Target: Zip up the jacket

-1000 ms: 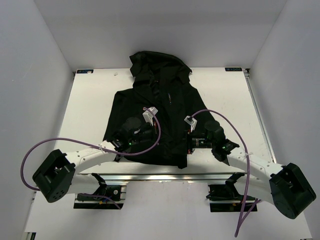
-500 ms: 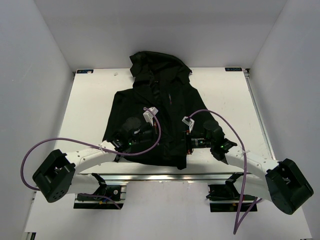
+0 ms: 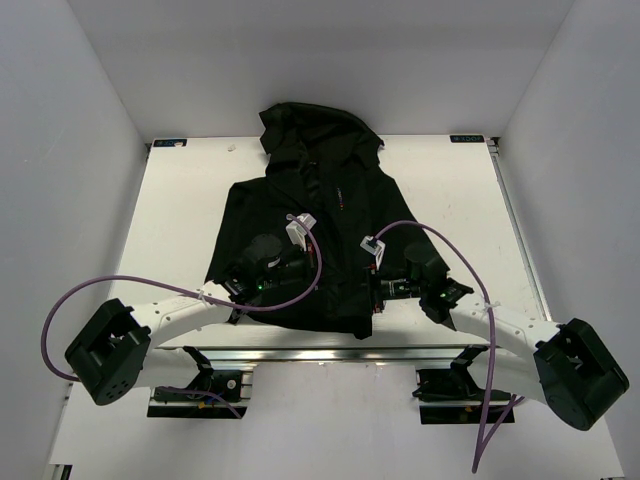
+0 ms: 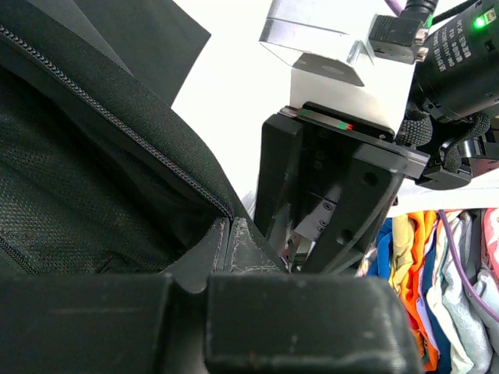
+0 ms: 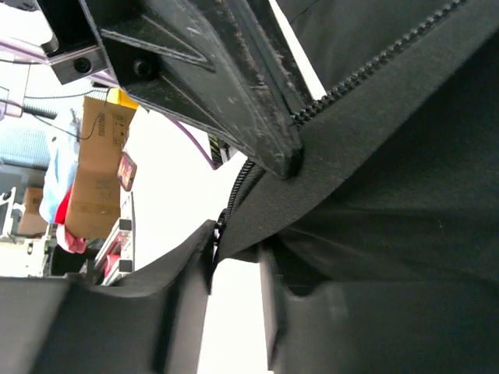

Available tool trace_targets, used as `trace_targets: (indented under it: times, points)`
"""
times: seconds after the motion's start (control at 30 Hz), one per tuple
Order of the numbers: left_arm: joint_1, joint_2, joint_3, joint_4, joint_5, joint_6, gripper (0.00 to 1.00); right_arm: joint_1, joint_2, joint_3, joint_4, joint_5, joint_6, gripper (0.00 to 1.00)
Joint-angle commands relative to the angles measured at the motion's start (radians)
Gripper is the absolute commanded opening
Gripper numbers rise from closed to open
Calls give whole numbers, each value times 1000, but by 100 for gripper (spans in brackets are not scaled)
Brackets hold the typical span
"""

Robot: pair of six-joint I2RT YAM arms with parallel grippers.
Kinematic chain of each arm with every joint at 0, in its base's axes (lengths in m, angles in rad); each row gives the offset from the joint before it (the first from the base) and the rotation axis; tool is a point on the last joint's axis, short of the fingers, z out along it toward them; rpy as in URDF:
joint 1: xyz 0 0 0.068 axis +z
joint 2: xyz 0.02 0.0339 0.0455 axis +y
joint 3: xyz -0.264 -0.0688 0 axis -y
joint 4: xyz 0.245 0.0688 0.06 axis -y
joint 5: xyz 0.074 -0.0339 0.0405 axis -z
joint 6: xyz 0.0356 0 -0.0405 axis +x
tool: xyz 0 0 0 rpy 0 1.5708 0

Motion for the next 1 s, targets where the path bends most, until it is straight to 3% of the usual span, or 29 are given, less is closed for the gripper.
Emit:
trace_targets:
  times: [0.0, 0.07, 0.13, 0.53, 0.6, 0.83, 0.97]
  points:
    - [0, -48, 1, 26, 10, 3, 0, 9, -23, 11, 2, 15, 0, 31]
    - [0, -51, -1, 28, 12, 4, 0, 7, -26, 12, -1, 27, 0, 11]
    - [0, -59, -7, 28, 9, 4, 0, 7, -30, 8, 3, 29, 3, 1]
    - [0, -99, -4, -36, -58, 27, 0, 9, -89, -18, -4, 27, -9, 0]
    - [0, -105, 1, -46, -59, 41, 0, 7, -94, -6, -29, 21, -14, 15]
    - [0, -99, -15, -4, -23, 29, 0, 9, -70, -2, 46, 4, 25, 17]
    - [0, -90, -22, 17, -8, 13, 0, 9, -36, 6, 92, -39, 45, 33]
